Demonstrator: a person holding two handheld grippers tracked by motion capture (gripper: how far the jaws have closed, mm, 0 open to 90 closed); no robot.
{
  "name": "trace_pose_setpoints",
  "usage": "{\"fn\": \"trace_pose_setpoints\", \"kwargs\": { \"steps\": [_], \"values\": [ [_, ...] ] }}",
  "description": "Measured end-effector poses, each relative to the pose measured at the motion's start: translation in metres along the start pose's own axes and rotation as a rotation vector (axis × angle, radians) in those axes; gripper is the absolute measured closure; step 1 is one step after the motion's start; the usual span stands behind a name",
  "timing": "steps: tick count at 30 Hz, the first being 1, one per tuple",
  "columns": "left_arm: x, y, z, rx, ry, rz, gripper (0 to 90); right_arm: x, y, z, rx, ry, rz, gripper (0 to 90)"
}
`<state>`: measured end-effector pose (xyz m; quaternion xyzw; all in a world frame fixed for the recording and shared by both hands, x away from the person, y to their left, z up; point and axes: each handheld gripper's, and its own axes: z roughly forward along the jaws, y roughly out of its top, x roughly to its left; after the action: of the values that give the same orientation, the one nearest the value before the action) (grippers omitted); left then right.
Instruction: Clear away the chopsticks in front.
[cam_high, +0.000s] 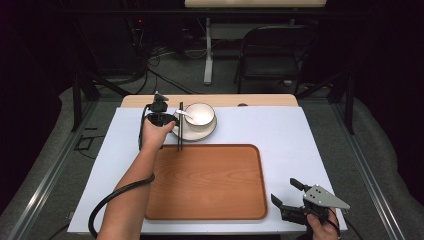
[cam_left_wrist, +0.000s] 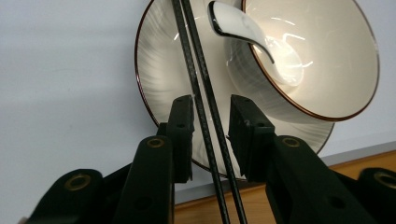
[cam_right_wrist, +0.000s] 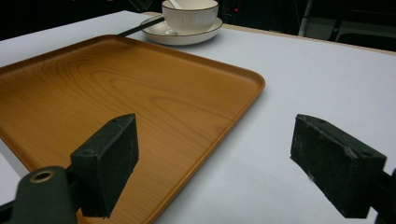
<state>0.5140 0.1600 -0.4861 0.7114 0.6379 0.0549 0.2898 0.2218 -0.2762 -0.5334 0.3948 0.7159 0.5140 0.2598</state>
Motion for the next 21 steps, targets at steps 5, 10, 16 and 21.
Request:
{"fn": "trace_pose_setpoints", "kwargs": {
  "steps": [5,10,16,21],
  "values": [
    [0.001,-0.001,0.008,0.01,0.005,-0.016,74.5,0.0,0.0,0.0,0.0,0.001,-0.001,14.7],
    [0.003,-0.003,0.016,0.022,0.001,-0.035,75.9,0.0,0.0,0.0,0.0,0.002,-0.005,14.7],
    [0.004,-0.003,0.022,0.039,0.009,-0.046,77.3,0.0,0.0,0.0,0.0,0.003,-0.006,14.7],
    [0.008,-0.001,0.027,0.057,0.009,-0.095,79.5,0.001,0.0,-0.001,-0.001,0.004,-0.012,14.7]
  ]
}}
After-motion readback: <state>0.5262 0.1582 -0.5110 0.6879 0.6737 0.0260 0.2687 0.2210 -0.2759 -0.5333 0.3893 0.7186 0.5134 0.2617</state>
